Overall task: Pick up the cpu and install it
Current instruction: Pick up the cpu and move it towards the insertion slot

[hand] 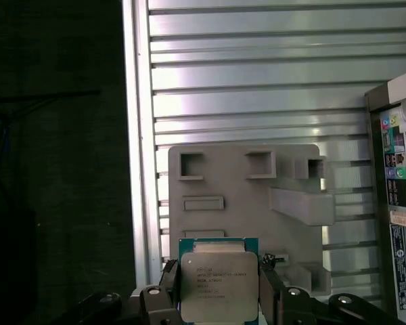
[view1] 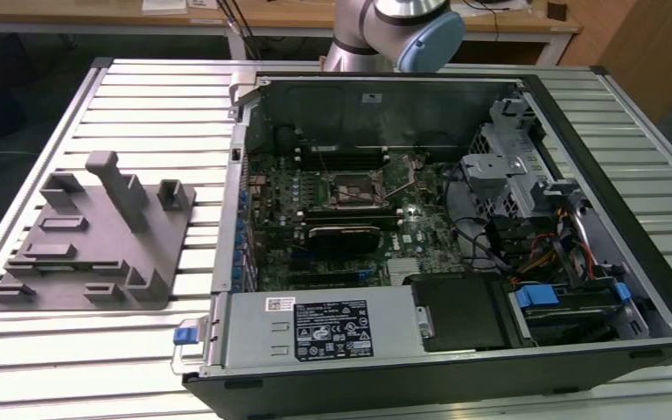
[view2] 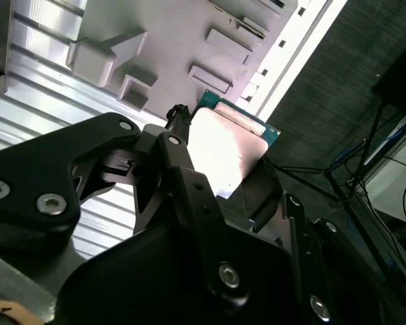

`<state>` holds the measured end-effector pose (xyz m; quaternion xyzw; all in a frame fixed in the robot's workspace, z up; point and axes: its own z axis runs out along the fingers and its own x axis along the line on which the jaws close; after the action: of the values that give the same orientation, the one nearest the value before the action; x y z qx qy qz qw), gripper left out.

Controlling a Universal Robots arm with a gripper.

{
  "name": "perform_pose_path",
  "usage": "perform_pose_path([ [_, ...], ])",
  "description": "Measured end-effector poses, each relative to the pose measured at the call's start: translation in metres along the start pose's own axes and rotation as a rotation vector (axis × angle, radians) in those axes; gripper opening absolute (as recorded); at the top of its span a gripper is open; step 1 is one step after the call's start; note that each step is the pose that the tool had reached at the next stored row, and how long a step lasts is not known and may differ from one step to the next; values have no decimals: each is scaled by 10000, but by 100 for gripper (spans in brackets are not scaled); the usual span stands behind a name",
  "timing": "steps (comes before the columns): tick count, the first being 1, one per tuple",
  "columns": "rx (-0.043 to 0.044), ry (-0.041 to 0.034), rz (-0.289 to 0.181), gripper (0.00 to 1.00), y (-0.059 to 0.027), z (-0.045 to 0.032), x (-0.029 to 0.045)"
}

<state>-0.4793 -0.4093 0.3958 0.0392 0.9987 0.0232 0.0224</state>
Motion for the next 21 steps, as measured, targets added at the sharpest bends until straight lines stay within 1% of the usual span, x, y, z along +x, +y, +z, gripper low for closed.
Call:
perform_pose_path([
  [6,-1,-2,1,55,8,7,-102],
  [11,-1,-1,1,55,17,12,-218],
  [16,0,-1,2,55,28,18,-357],
  [21,-2,-2,0,55,40,26,-522],
])
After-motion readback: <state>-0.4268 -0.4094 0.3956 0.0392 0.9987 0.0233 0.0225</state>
